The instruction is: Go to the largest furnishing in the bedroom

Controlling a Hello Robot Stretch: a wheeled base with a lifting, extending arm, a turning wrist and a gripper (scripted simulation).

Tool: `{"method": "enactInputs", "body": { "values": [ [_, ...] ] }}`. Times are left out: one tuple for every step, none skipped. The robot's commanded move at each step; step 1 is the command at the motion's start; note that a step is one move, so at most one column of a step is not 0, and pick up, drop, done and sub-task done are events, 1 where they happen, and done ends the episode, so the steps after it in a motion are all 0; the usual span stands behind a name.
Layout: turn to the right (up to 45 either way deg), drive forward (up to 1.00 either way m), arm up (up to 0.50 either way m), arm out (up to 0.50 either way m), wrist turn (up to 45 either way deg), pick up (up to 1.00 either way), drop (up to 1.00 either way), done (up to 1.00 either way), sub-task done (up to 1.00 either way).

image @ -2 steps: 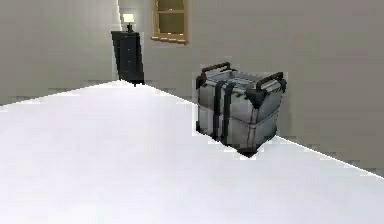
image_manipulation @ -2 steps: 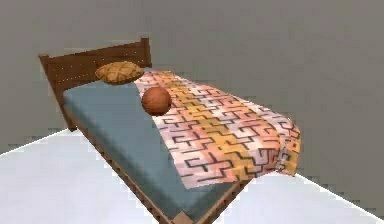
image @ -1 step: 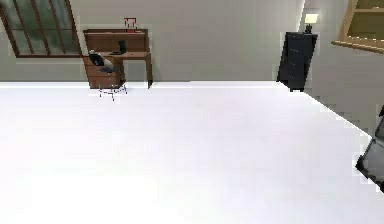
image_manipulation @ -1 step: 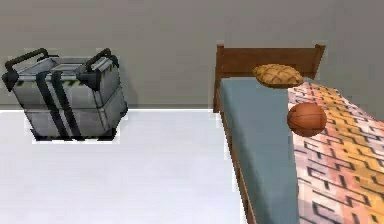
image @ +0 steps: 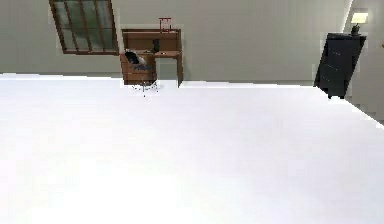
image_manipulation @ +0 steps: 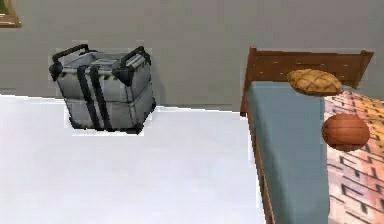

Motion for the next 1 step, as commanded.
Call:
{"method": "enactInputs", "body": {
  "values": [
    [0.0, 1.00, 0.00, 0.00, 0.0, 0.00, 0.00, 0.00, 0.00]
  ]
}}
